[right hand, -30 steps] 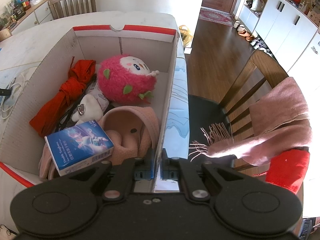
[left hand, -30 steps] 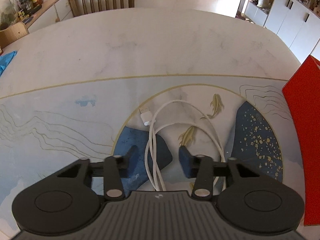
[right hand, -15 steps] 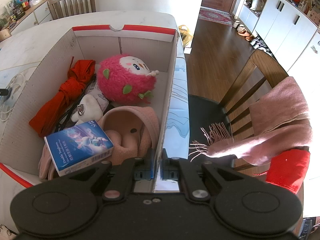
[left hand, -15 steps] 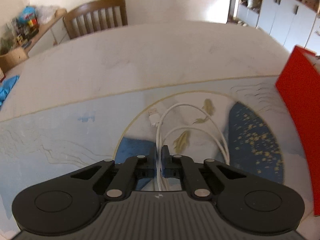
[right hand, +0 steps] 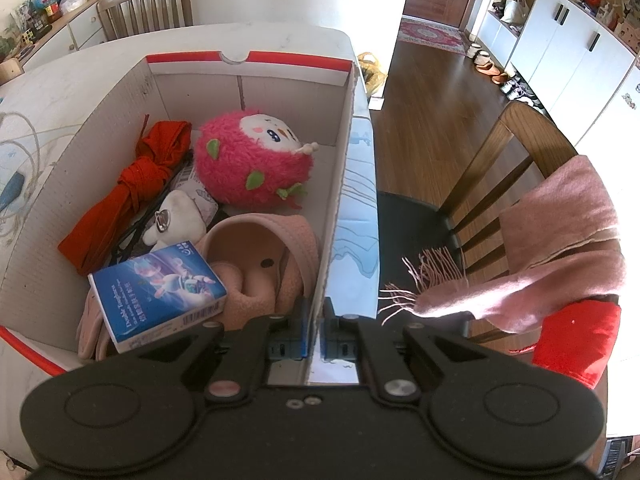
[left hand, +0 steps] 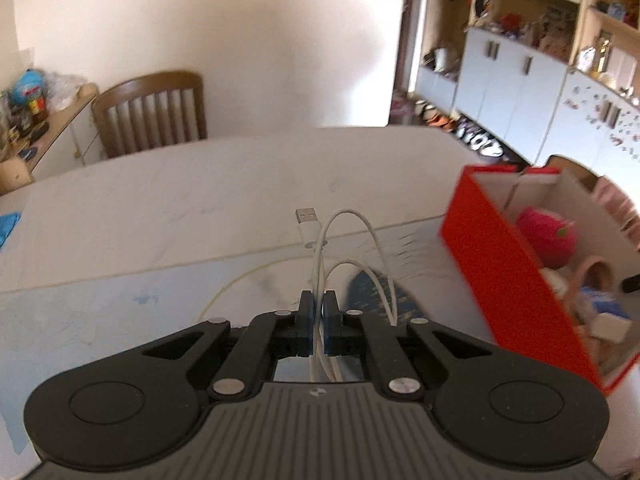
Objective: Organize objects
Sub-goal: 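Lift the white cable and carry it into the box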
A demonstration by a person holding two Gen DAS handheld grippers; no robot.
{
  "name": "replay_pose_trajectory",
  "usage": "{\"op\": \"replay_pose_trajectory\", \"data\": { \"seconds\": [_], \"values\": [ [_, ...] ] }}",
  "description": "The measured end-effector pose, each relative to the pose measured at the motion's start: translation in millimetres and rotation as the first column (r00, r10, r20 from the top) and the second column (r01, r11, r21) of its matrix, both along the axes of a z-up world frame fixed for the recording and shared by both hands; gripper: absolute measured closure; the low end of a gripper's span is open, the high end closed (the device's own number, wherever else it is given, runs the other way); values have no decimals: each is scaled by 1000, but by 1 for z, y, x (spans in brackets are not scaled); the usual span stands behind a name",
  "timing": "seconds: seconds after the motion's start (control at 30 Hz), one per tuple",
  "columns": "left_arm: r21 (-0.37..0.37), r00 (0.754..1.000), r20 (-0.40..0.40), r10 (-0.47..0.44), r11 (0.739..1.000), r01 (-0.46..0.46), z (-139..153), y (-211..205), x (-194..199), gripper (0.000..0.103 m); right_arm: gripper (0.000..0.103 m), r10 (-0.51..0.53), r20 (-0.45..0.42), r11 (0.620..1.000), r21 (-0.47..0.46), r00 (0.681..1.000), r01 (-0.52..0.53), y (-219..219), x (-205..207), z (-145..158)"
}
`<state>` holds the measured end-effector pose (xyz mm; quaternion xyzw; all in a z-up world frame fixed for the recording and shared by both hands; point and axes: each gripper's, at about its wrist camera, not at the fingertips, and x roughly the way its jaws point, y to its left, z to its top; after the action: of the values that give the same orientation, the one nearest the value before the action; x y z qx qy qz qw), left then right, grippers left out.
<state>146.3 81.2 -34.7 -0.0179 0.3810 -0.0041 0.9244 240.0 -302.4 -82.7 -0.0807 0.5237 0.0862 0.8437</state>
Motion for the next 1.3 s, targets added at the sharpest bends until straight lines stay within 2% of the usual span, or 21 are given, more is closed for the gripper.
{"op": "replay_pose_trajectory", "data": {
  "seconds": [0.17, 0.4, 0.6, 0.83, 1.03, 1.13, 1.3],
  "values": [
    [-66, 997, 27, -76, 995, 77, 28, -22, -4, 100, 98, 2, 1, 1000, -1, 1000, -2, 0, 0, 0],
    [-131, 974, 85, -211, 967, 220, 68, -61, 1, 100, 98, 6, 4, 1000, -1, 1000, -6, 1, 0, 0],
    [-196, 949, 96, -301, 929, 314, 74, -99, 11, 100, 98, 8, 6, 1000, -1, 1000, -8, 2, -1, 0],
    [-264, 919, 80, -387, 880, 394, 60, -147, 34, 100, 98, 10, 7, 1000, -2, 1000, -10, 1, -1, 0],
    [-346, 911, 28, -410, 852, 394, 37, -180, 55, 100, 98, 9, 9, 1000, 2, 1000, -9, 2, -1, 0],
    [-362, 913, -9, -409, 852, 378, 20, -188, 62, 100, 98, 10, 11, 1000, 4, 1000, -10, 2, -1, 0],
    [-350, 916, -81, -393, 872, 343, -7, -195, 77, 100, 98, 12, 12, 1000, 2, 1000, -12, 5, 0, 1]
  ]
}}
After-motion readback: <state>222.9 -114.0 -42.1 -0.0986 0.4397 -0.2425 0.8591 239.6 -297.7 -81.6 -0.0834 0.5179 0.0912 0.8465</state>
